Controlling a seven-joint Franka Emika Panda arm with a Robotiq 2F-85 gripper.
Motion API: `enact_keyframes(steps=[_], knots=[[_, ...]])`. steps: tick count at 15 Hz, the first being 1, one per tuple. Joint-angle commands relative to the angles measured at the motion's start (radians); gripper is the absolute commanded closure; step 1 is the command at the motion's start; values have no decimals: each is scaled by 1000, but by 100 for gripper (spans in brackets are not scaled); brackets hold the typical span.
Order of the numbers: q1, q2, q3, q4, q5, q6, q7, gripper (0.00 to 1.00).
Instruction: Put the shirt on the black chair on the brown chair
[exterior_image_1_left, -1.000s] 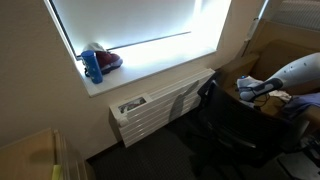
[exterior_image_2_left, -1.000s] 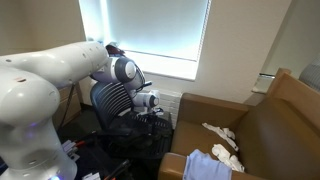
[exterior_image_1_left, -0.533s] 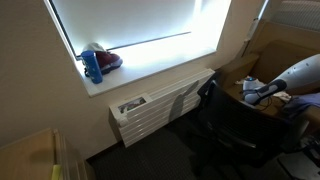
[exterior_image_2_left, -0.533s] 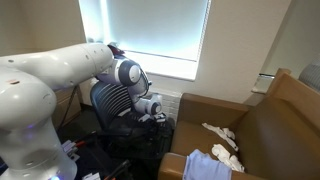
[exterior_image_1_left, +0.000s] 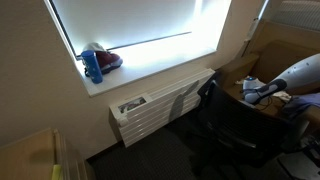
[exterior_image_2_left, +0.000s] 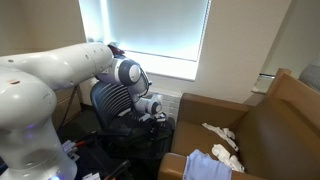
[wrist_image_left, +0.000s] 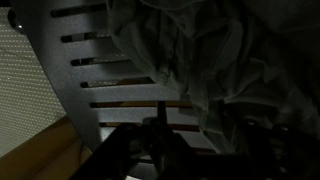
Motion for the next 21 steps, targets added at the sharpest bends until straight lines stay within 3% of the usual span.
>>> enact_keyframes(steps=[1,4,5,13,21], knots=[[-9,-16,-3,-11,7,-32,8,74],[-40,-72,11,-81,9,8,-33,97],[-32,-101,-6,-117,6,10,-8,100],[215,-411,-261,-486,-59,-21,483,100],[422,-727,-377,-888,-244,-55,1107,100]])
